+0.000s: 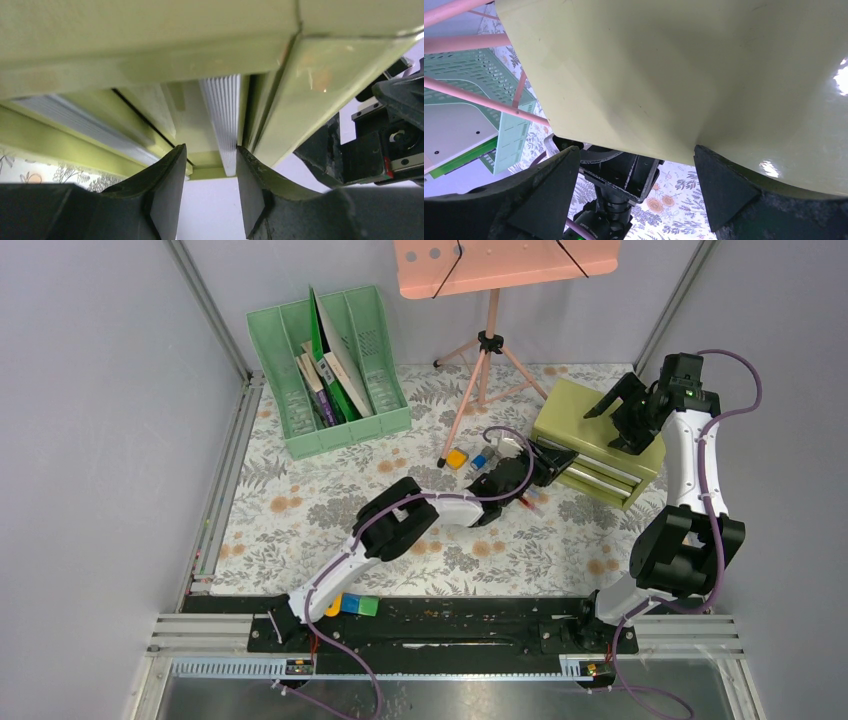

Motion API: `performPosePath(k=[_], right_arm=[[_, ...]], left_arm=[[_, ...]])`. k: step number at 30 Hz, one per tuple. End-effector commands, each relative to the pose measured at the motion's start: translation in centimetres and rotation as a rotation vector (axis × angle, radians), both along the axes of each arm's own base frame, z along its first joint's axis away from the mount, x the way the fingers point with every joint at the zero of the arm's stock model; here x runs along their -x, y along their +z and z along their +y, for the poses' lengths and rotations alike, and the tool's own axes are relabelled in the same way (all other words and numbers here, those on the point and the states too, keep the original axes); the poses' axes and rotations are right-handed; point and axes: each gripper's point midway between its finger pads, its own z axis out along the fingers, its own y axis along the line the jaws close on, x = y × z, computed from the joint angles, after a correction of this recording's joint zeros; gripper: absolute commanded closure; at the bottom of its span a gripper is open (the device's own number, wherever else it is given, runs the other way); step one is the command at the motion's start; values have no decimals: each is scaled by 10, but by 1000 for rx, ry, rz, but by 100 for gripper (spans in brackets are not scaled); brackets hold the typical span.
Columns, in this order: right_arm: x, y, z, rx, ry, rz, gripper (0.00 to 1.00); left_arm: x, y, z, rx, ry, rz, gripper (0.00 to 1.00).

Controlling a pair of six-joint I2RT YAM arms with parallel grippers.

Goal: Organize the desk
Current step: Open the drawer in the storage box.

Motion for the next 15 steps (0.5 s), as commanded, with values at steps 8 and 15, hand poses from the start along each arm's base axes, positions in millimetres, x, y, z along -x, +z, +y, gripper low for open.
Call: performPosePath(k=[8, 15], right_arm=[[9, -8, 7, -15, 27, 32, 9], [9, -7, 7, -15, 27, 30, 9]], left_arm=[[-38, 42, -2, 45, 64, -51, 60], [-46, 41, -8, 51, 74, -46, 100]])
